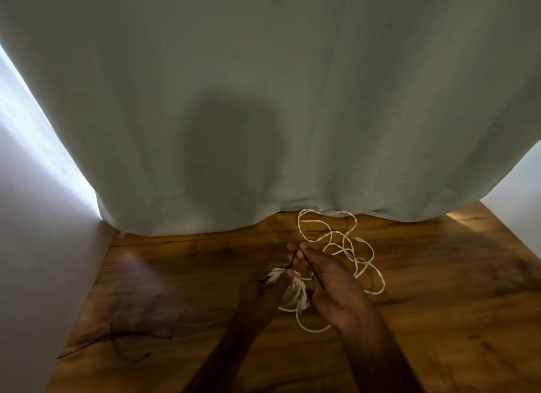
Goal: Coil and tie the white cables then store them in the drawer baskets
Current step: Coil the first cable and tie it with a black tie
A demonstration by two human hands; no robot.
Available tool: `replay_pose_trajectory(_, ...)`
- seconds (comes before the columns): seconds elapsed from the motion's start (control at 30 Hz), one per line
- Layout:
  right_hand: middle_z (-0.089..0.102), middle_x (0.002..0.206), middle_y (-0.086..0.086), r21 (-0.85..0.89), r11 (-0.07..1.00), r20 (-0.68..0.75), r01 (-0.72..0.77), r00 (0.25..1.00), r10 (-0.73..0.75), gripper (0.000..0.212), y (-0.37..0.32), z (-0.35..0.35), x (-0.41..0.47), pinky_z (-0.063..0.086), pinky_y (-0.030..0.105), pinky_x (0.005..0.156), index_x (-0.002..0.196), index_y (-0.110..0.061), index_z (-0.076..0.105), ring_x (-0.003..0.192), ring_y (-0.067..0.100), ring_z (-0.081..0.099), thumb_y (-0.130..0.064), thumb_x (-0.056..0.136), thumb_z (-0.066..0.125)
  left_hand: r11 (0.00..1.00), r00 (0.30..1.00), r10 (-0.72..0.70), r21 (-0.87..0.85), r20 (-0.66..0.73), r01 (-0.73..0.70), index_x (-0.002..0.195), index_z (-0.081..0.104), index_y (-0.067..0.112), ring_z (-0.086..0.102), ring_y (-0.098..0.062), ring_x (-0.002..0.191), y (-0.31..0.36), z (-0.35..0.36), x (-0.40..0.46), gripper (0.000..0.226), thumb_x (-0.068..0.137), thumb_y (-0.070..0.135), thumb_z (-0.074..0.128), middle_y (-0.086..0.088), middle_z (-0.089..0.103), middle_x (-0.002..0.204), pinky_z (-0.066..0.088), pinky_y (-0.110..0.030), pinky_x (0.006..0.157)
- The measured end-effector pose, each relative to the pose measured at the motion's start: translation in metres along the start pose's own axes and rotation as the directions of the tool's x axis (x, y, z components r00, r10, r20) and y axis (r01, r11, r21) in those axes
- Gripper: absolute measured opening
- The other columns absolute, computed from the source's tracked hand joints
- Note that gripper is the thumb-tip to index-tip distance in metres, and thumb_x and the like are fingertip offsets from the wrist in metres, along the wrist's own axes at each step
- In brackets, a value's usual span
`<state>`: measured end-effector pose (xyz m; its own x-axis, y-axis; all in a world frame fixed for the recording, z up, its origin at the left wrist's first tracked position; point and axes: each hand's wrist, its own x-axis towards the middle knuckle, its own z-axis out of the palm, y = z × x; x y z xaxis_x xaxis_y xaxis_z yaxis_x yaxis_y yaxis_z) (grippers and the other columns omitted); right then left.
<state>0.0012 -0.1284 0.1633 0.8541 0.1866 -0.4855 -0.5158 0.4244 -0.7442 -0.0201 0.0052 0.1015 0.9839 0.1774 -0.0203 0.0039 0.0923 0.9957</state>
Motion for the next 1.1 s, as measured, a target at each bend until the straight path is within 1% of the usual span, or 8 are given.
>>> replay_pose_trajectory(0.13,0.077,0.106,-0.002,-0.159,0.980,-0.104,0.122,0.985,-0.140,0.039,0.008,-0.008,0.008,0.042,0.047,0.096,0.100,-0.016,0.077,0.110,0.016,0.066,-0.045,0.100,0.050,0.998,0.998,-0.050,-0.036,-0.026,0.049,0.081,0.072,0.010,0.071,-0.014,0.074,0.005,0.004,-0.003,0.011,0.083,-0.001,0.071,0.000,0.074,0.075,0.054,-0.024,0.063)
replay_pose_trajectory(0.2,0.076,0.108,-0.005,-0.218,0.937,-0.119,0.272,0.946,-0.302,0.033,0.011,-0.010,0.005,0.044,0.046,0.098,0.098,-0.015,0.074,0.109,0.019,0.067,-0.039,0.101,0.051,0.995,0.997,-0.075,-0.067,-0.030,0.073,0.081,0.071,0.009,0.070,-0.010,0.070,0.005,0.002,-0.004,0.011,0.084,-0.002,0.069,0.001,0.074,0.072,0.052,-0.021,0.059)
replay_pose_trajectory(0.3,0.075,0.104,-0.008,-0.480,0.657,0.090,0.582,0.777,-0.623,0.012,0.015,-0.021,0.002,0.053,0.030,0.085,0.100,-0.018,0.073,0.102,0.014,0.068,-0.011,0.095,0.065,0.986,0.994,-0.104,-0.131,-0.025,0.100,0.085,0.071,0.005,0.070,-0.013,0.069,0.006,-0.001,-0.002,0.005,0.084,0.000,0.069,-0.002,0.073,0.076,0.051,-0.023,0.056)
replay_pose_trajectory(0.5,0.064,0.128,-0.010,-0.637,0.179,0.502,0.750,0.580,-0.642,0.028,0.025,-0.041,0.022,0.050,0.024,0.097,0.113,-0.022,0.076,0.121,0.009,0.060,-0.005,0.094,0.065,0.976,0.990,-0.057,-0.200,0.127,0.082,0.079,0.069,-0.006,0.050,-0.009,0.044,0.014,-0.001,-0.002,0.019,0.074,0.012,0.073,0.004,0.060,0.053,0.038,-0.023,0.047)
replay_pose_trajectory(0.63,0.068,0.123,-0.015,-0.645,0.165,0.497,0.746,0.574,-0.651,0.022,0.024,-0.045,0.025,0.049,0.024,0.096,0.109,-0.023,0.078,0.117,0.005,0.062,-0.013,0.093,0.067,0.968,0.979,-0.031,-0.239,0.201,0.079,0.071,0.071,0.005,0.042,-0.010,0.039,0.014,-0.003,-0.003,0.019,0.068,0.024,0.074,0.001,0.051,0.047,0.033,-0.022,0.045)
replay_pose_trajectory(0.8,0.075,0.101,-0.019,-0.662,0.204,0.455,0.722,0.602,-0.657,0.020,0.027,-0.042,0.025,0.054,0.032,0.082,0.106,-0.024,0.078,0.095,0.003,0.069,-0.013,0.094,0.067,0.963,0.987,0.031,-0.270,0.161,0.014,0.088,0.060,-0.007,0.046,-0.012,0.043,0.017,-0.002,-0.002,0.037,0.071,0.023,0.074,-0.003,0.054,0.057,0.037,-0.022,0.045)
replay_pose_trajectory(0.93,0.076,0.099,-0.019,-0.677,0.306,0.431,0.669,0.697,-0.573,0.019,0.029,-0.044,0.032,0.058,0.041,0.081,0.103,-0.028,0.078,0.093,0.005,0.072,-0.016,0.094,0.066,0.947,0.988,-0.003,-0.317,0.154,0.052,0.097,0.061,-0.013,0.043,-0.011,0.042,0.008,-0.006,-0.003,0.046,0.071,0.023,0.072,-0.004,0.051,0.054,0.036,-0.021,0.045)
replay_pose_trajectory(1.1,0.077,0.098,-0.014,-0.719,0.379,0.420,0.583,0.798,-0.431,0.022,0.035,-0.052,0.038,0.059,0.045,0.081,0.106,-0.025,0.079,0.092,0.008,0.074,-0.013,0.095,0.064,0.966,0.989,-0.077,-0.237,0.122,0.104,0.082,0.068,-0.006,0.047,-0.015,0.044,0.003,-0.008,-0.006,0.036,0.068,0.026,0.072,-0.005,0.052,0.052,0.037,-0.023,0.048)
